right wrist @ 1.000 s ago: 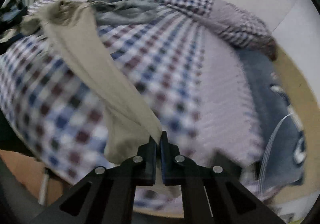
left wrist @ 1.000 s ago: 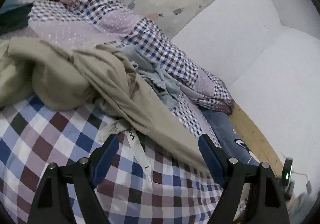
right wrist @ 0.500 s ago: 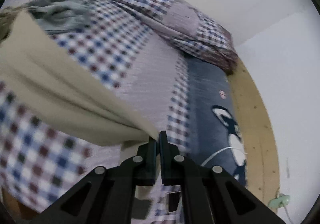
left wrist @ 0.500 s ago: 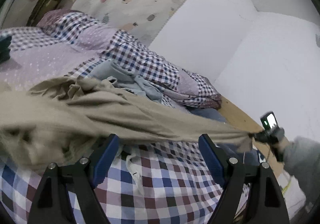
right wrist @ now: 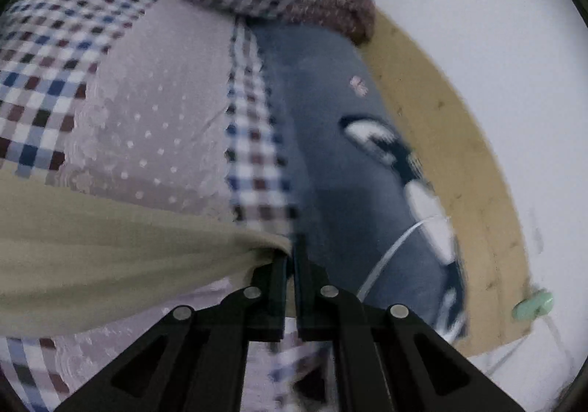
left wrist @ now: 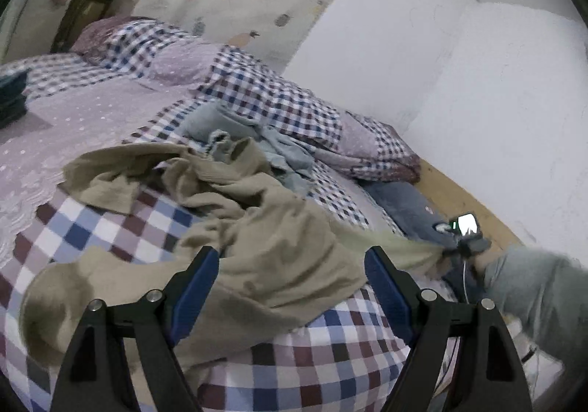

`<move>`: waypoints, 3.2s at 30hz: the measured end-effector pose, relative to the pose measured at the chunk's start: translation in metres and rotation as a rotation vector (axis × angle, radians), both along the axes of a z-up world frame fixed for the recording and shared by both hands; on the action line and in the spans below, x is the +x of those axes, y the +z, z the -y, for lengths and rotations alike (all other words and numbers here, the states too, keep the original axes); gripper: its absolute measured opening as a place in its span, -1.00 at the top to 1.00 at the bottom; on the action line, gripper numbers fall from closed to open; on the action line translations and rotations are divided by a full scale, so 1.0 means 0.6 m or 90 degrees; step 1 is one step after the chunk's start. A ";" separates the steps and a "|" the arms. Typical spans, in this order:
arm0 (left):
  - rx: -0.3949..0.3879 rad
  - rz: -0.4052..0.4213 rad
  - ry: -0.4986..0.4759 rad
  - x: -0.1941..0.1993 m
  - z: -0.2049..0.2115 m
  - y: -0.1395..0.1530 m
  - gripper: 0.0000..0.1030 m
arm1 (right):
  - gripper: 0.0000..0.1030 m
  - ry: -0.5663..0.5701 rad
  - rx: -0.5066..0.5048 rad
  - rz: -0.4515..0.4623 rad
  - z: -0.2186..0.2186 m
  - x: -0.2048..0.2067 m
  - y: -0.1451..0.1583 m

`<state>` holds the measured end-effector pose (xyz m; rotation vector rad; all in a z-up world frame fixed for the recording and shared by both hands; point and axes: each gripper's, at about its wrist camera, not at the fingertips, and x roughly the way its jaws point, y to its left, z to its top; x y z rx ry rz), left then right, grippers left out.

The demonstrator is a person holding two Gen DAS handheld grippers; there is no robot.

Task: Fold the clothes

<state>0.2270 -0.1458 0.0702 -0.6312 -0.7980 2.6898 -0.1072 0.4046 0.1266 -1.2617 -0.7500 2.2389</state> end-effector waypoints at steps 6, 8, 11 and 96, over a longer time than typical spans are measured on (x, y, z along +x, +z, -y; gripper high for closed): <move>0.076 0.001 0.059 0.020 0.058 0.000 -0.65 | -0.05 -0.020 -0.079 -0.021 0.008 0.039 -0.051; 0.080 0.004 0.074 0.028 0.074 -0.001 -0.65 | -0.07 -0.027 -0.105 -0.028 0.011 0.052 -0.067; 0.087 0.016 0.114 0.044 0.108 -0.005 -0.65 | -0.12 -0.003 -0.164 -0.064 0.039 0.102 -0.052; 0.157 0.170 0.022 0.222 0.055 -0.075 -0.65 | 0.95 0.487 -0.670 0.052 0.673 0.516 -0.181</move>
